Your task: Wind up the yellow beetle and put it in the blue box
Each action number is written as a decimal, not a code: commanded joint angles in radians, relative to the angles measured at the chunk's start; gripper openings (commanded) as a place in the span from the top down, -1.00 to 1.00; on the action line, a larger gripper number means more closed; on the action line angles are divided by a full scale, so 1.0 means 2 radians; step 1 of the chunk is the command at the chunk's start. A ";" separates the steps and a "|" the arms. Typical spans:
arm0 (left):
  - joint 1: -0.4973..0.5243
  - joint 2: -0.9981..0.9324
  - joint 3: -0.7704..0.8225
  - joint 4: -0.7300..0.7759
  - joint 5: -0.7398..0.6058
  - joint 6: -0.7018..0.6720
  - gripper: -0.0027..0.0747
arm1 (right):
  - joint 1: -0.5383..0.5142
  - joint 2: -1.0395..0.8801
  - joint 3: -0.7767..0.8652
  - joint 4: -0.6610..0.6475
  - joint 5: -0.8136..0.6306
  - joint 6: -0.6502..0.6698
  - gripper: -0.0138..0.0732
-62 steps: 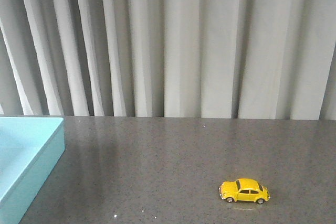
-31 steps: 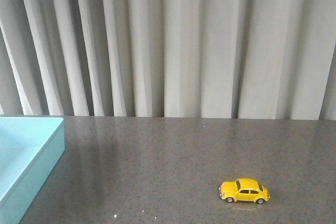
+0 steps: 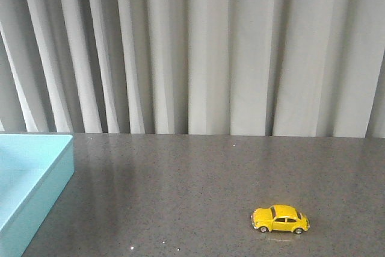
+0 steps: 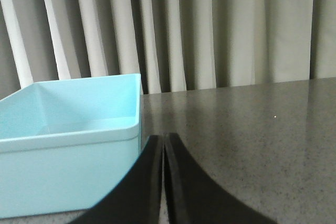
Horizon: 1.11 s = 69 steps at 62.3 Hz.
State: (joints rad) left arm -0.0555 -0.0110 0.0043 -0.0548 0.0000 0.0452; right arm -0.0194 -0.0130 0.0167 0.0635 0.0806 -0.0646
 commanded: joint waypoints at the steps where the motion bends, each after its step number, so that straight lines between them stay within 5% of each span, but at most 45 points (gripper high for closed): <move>1: -0.001 -0.005 -0.050 -0.003 -0.045 -0.005 0.95 | -0.004 -0.001 -0.048 0.000 -0.019 0.001 0.69; 31: -0.001 0.245 -0.360 -0.001 0.188 -0.003 0.95 | -0.004 0.242 -0.346 -0.002 0.187 0.001 0.69; 61: -0.001 0.331 -0.369 -0.001 0.244 -0.003 0.94 | -0.004 0.356 -0.357 -0.004 0.263 0.001 0.69; 69: -0.001 0.331 -0.364 -0.001 0.246 -0.003 0.78 | -0.004 0.359 -0.357 -0.005 0.258 -0.020 0.58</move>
State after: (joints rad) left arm -0.0555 0.6426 -0.6992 -0.0540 0.5538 0.0452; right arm -0.0194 0.7003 -0.6641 0.0601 0.6694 -0.0679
